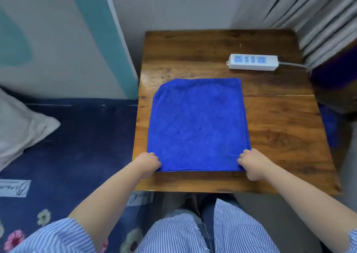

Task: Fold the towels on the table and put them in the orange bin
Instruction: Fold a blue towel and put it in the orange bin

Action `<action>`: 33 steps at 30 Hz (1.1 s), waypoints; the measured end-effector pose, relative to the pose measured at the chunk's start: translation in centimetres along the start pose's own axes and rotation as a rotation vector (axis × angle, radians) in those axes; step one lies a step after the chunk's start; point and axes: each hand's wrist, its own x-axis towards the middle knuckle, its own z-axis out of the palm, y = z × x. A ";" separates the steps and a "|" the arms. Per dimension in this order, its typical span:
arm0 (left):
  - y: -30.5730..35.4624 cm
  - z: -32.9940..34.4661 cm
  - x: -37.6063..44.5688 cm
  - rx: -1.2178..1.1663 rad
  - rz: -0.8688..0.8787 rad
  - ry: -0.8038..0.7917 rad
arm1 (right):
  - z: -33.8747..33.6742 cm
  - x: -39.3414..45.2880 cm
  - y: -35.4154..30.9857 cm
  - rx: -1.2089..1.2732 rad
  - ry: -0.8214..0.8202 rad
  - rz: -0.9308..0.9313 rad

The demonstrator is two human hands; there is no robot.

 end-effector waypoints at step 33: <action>-14.5 -14.8 12.3 -1.518 -0.911 0.237 | -14.0 15.2 12.8 0.387 0.442 0.228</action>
